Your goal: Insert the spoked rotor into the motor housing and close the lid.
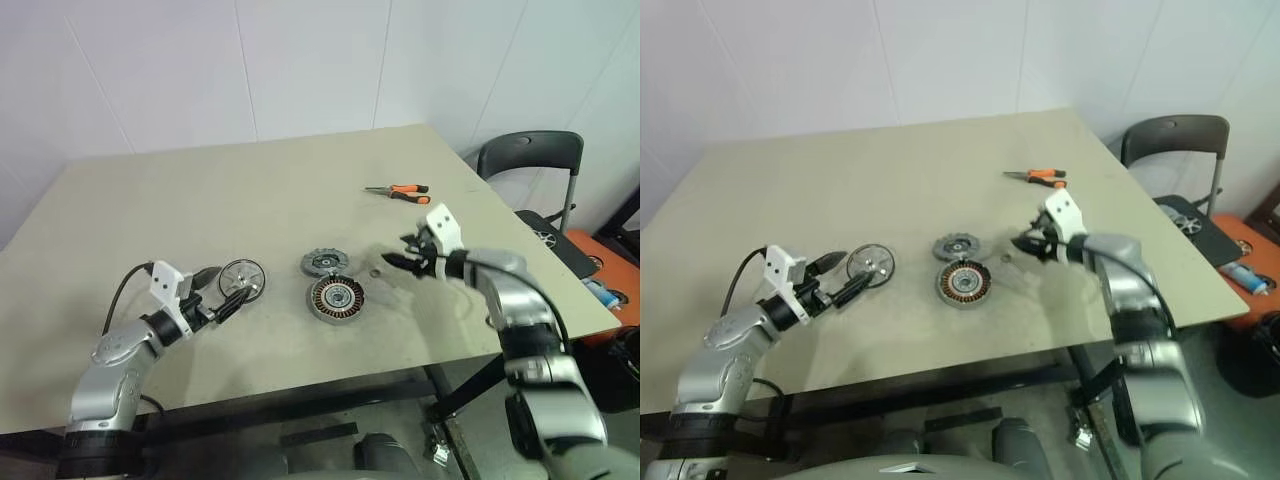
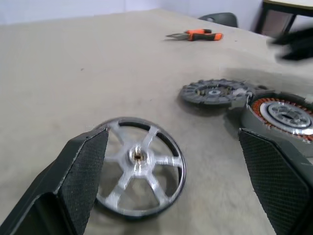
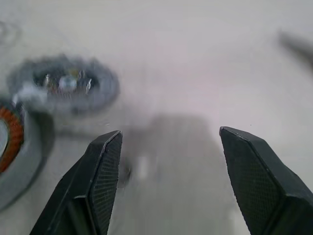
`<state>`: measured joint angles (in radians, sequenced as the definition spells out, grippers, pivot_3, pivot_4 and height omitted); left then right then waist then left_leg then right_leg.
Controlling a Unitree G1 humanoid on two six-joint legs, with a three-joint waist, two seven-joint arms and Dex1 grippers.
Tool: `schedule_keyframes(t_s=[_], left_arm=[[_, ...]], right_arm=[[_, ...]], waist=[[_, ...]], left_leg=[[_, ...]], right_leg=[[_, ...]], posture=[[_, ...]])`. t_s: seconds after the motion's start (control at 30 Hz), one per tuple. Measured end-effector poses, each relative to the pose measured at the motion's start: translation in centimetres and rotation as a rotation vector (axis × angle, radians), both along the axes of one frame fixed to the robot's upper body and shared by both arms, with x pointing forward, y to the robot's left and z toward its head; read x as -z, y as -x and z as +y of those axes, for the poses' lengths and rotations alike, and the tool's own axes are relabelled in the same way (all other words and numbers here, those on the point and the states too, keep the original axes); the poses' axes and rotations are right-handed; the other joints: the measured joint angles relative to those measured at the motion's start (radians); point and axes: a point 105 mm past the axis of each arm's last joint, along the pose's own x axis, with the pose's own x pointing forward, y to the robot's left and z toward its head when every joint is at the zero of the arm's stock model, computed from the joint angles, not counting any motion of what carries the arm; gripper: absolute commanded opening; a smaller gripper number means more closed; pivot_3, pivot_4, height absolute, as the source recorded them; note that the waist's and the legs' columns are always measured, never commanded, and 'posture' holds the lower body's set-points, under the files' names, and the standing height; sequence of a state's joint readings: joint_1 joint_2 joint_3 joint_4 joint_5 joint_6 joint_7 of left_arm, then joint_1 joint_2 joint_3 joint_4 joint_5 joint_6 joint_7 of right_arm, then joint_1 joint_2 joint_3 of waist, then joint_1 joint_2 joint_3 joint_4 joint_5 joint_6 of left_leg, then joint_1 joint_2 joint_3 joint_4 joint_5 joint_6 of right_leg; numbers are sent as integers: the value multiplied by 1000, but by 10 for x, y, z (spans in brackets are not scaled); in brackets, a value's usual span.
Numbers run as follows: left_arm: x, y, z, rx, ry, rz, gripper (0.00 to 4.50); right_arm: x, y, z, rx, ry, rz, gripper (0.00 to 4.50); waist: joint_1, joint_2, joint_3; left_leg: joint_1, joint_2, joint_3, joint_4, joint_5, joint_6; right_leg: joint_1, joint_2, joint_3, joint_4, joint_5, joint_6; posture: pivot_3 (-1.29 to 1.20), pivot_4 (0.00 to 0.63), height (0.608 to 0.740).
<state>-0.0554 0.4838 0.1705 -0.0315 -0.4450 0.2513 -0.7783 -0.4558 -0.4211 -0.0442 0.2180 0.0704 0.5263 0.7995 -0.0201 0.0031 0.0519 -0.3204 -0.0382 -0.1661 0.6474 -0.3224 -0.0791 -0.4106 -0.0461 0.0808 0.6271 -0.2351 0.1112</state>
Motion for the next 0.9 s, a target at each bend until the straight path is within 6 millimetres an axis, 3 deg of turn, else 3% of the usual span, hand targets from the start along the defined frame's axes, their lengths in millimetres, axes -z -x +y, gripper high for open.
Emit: schedule_keyframes(t_s=[0.27,0.7,0.9], left_arm=[[-8,-11,0,45,-17,-8,4500],[4,-6,-5,58,-27,25,4500],[6,-4,-4,51,-26,33,4500]], right_arm=[[-9,9,23,37,-53,-43,3316],[35,1,21,111,53,-3,3316],[32,-10,35,96,55,-36,3316]], waist=[[2,0,0],[0,0,0],[-1,0,0]], left_leg=[[3,0,0,2,0,0],[1,0,0,0,0,0],[2,0,0,0,0,0]], right_leg=[[4,1,0,0,-2,4],[3,0,0,-3,0,0],[3,0,0,-2,0,0]], posture=[[0,0,740],[0,0,740],[0,0,740]])
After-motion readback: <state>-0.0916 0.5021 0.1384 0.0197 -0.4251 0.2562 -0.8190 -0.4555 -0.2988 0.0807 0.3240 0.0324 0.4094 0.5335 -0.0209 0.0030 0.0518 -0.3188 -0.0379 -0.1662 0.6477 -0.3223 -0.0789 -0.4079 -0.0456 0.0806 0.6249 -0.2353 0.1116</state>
